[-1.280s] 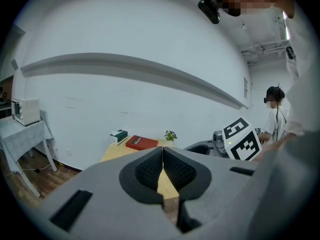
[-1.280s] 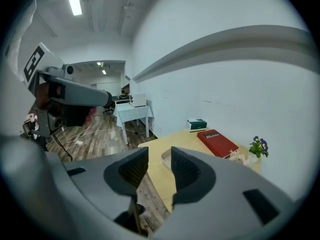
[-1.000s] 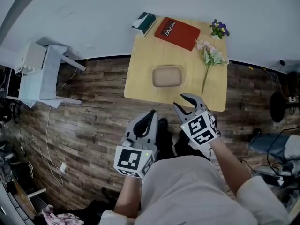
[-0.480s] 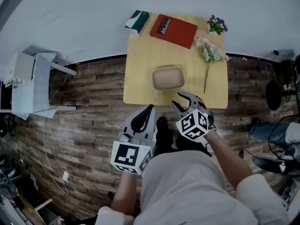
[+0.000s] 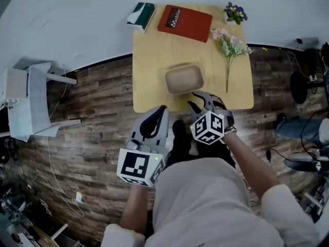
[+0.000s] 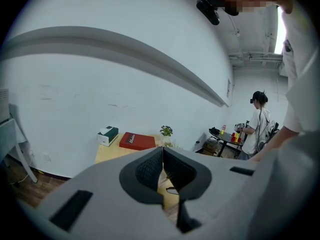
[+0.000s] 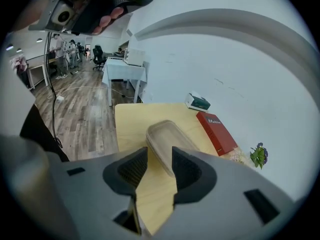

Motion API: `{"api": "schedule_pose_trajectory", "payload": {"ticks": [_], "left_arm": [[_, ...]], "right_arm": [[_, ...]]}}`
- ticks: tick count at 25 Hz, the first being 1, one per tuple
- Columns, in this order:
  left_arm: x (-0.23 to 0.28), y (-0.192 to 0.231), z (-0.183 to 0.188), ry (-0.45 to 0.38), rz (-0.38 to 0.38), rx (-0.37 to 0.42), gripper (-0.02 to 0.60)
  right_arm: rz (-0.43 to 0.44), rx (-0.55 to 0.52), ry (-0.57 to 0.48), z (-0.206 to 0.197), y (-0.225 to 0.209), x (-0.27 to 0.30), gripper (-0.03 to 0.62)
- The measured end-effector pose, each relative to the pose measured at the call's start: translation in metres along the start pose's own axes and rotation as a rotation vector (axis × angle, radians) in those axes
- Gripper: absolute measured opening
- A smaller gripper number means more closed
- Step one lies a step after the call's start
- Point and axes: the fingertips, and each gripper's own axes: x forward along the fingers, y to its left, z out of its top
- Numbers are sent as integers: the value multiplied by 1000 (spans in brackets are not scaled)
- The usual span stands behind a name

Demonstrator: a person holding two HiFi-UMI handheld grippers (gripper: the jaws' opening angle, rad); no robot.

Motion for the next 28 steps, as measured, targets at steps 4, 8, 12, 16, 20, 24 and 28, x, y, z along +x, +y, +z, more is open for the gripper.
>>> {"api": "schedule_pose_trajectory", "payload": {"ticks": [4, 8, 12, 16, 20, 24, 28], "left_arm": [[9, 9, -7, 8, -27, -12, 4], [17, 16, -15, 25, -47, -13, 3], [23, 23, -18, 37, -61, -15, 4], [25, 29, -22, 46, -82, -20, 4], [28, 27, -28, 58, -106, -24, 4], [31, 27, -34, 81, -112, -22, 3], [32, 28, -39, 101, -115, -19, 3]], "right_arm": [[-23, -61, 46, -8, 2, 14, 156], [-53, -100, 82, -11, 3, 24, 149], [-70, -141, 111, -16, 5, 34, 146], [-78, -179, 141, -20, 6, 42, 146], [-93, -224, 153, -22, 6, 49, 146], [-124, -281, 154, -23, 4, 53, 144], [-152, -287, 145, -22, 3, 54, 132]]}}
